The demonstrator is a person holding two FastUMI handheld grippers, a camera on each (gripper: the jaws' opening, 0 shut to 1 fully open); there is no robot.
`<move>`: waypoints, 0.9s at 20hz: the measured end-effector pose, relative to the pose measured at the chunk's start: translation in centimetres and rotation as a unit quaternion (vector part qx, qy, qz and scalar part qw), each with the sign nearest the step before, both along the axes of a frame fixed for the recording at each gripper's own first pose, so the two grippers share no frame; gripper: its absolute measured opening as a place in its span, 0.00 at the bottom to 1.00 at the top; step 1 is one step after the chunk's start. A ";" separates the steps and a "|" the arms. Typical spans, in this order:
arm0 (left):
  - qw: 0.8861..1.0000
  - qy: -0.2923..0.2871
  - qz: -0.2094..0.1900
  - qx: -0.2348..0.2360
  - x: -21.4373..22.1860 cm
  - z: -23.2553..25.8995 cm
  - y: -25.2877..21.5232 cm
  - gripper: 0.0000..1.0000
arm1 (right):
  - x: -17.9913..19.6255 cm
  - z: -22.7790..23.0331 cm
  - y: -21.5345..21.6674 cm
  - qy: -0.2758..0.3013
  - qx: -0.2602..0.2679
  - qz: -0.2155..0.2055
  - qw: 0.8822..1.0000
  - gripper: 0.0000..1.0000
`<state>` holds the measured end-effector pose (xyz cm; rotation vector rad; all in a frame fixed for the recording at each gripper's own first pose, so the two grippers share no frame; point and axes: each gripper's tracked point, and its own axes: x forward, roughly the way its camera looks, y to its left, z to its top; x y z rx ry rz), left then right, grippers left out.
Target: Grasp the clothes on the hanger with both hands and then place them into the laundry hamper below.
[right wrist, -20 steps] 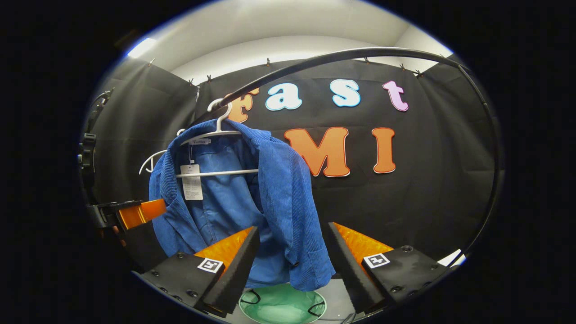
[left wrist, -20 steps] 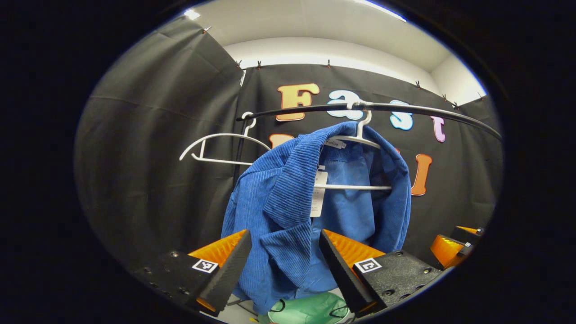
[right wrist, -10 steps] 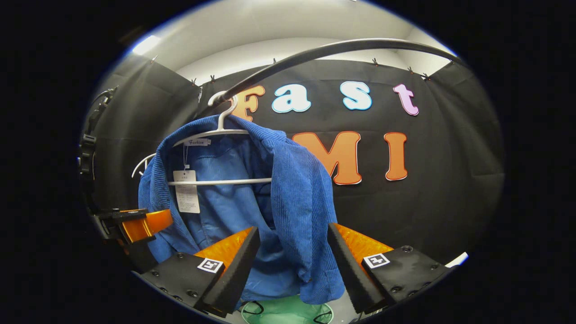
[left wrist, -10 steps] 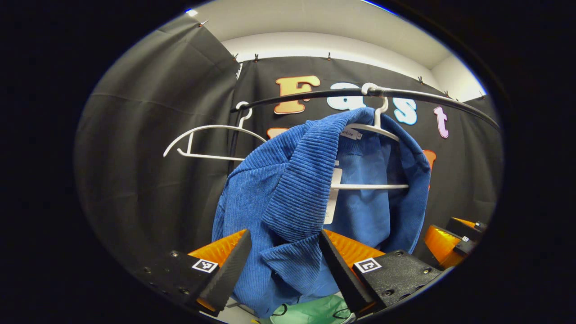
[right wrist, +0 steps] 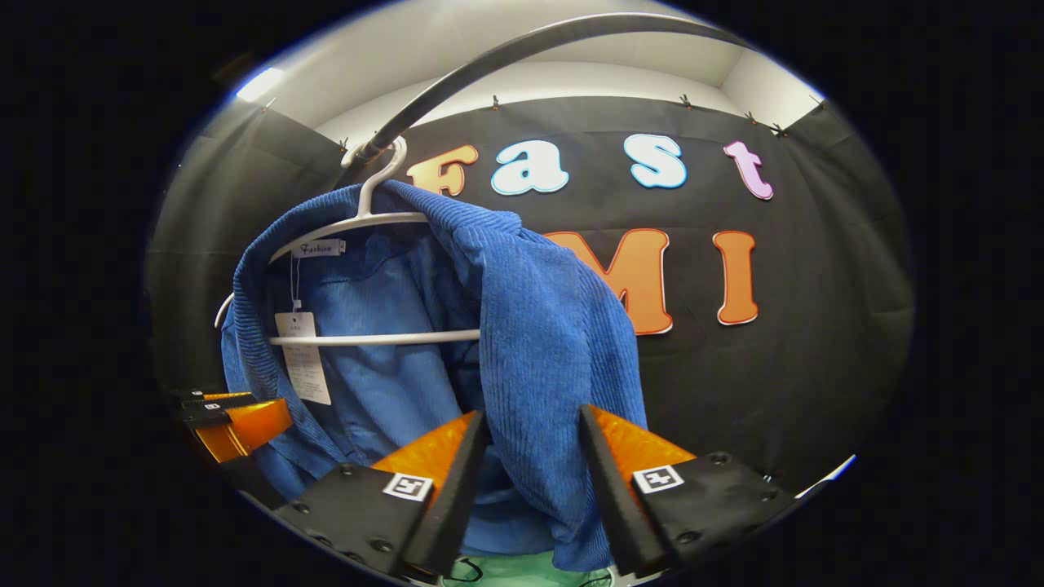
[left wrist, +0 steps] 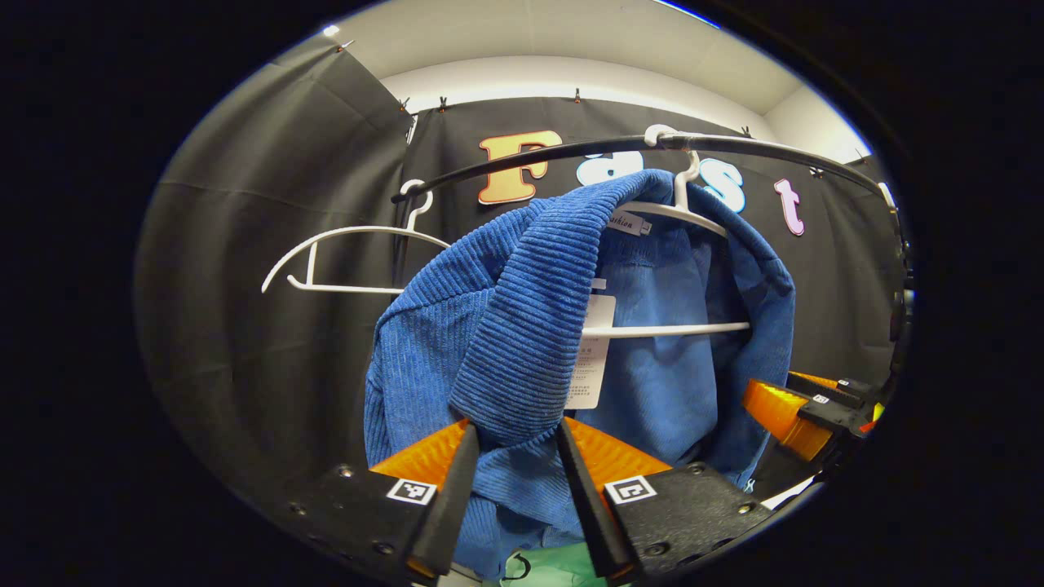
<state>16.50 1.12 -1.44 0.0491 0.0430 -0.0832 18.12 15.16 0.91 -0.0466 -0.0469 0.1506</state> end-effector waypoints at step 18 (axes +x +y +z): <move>0.995 -0.001 -0.071 -0.077 -3.1 5.6 3.3 0.02 | -0.1 2.8 -2.5 0.072 0.228 0.154 0.959 0.09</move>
